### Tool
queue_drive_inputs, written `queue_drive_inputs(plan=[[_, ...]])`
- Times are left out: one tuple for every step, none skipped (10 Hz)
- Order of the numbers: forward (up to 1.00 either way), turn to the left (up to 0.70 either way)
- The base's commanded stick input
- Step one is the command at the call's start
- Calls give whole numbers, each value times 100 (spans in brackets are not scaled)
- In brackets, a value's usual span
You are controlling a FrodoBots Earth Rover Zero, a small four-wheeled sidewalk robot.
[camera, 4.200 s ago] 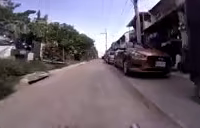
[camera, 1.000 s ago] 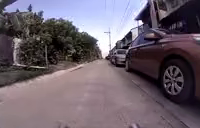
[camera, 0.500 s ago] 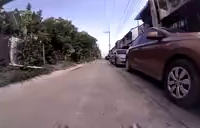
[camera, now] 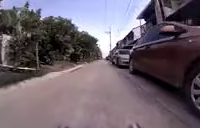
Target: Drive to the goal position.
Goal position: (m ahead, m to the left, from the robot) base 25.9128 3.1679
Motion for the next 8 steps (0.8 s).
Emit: queue_drive_inputs(plan=[[100,2],[100,2],[100,2],[100,2],[100,2],[100,2],[100,2],[100,2]])
